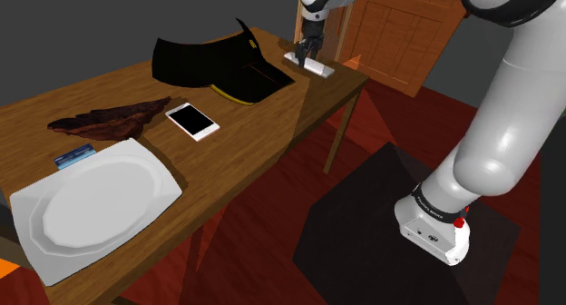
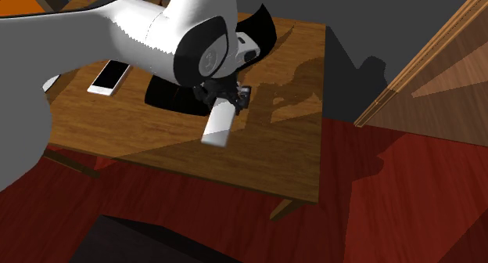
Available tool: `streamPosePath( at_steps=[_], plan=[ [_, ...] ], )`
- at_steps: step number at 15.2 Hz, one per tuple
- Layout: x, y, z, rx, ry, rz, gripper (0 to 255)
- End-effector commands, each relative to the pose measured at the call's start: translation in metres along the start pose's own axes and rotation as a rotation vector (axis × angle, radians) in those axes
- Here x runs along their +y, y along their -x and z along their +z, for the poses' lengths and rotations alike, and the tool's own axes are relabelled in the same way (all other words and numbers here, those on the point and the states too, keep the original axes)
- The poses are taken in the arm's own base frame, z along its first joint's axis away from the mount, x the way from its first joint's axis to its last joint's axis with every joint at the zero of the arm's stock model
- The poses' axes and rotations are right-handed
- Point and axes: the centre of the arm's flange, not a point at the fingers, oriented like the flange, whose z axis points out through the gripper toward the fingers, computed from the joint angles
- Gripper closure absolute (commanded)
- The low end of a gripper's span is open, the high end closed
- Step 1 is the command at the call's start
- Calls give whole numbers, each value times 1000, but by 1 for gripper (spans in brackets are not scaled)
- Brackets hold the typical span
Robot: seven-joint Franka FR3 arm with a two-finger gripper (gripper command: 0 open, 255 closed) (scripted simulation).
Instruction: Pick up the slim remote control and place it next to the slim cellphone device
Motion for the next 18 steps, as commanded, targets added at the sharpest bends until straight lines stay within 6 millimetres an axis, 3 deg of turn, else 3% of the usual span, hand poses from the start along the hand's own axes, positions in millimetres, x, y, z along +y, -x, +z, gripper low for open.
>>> streamPosePath(
  at_steps=[1, 18],
  plan=[
    [-30, 6, 0, 1, 0, 1, 255],
    [-251, 44, -2, 1, 0, 1, 255]
  ],
)
